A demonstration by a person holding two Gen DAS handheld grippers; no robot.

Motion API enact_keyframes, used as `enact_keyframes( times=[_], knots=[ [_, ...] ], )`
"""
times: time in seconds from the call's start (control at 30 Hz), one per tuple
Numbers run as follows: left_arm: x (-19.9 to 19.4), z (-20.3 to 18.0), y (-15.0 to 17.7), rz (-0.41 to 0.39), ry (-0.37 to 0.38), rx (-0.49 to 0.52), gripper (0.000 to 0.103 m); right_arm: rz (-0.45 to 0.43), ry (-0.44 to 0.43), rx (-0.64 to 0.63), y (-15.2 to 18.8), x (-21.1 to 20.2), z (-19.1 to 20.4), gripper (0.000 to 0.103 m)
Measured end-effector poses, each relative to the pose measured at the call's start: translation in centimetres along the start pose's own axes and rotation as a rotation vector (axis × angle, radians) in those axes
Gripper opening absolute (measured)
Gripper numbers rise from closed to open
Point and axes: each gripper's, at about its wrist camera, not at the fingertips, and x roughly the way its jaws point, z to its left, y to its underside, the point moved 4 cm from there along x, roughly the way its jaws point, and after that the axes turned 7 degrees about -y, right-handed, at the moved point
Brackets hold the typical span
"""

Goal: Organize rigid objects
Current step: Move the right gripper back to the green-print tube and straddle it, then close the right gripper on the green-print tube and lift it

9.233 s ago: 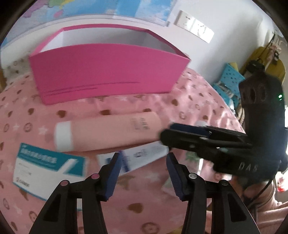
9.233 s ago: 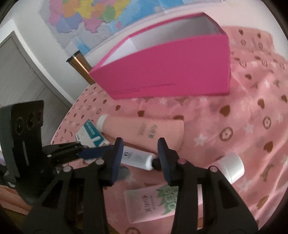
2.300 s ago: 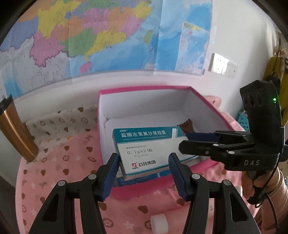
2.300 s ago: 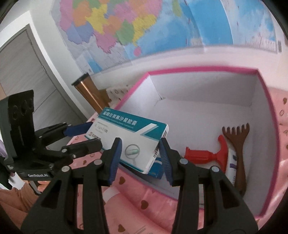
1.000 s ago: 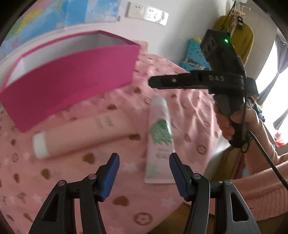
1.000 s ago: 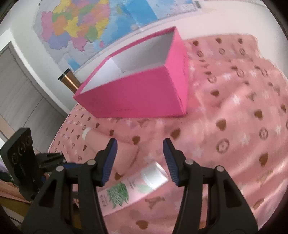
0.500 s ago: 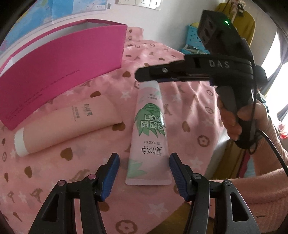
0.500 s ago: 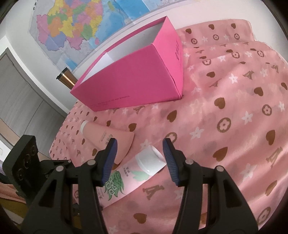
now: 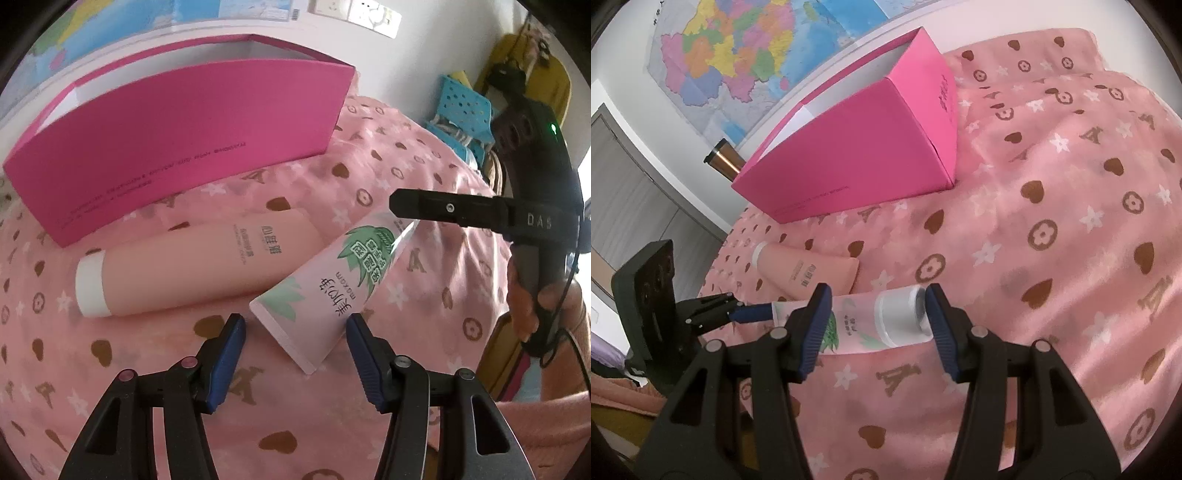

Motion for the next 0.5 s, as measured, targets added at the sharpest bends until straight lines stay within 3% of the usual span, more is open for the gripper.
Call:
enact_keyframes(
  times=[0.33, 0.5],
  knots=[
    [-0.3, -0.5, 0.3, 0.01, 0.055, -0.023, 0.057, 0.012, 0.02, -0.006, 0.8, 0.1, 0.0, 0.051],
    [-0.3, -0.8, 0.1, 0.008, 0.044, -0.028, 0.055, 0.008, 0.046, -0.02, 0.8, 0.1, 0.6, 0.05]
  ],
)
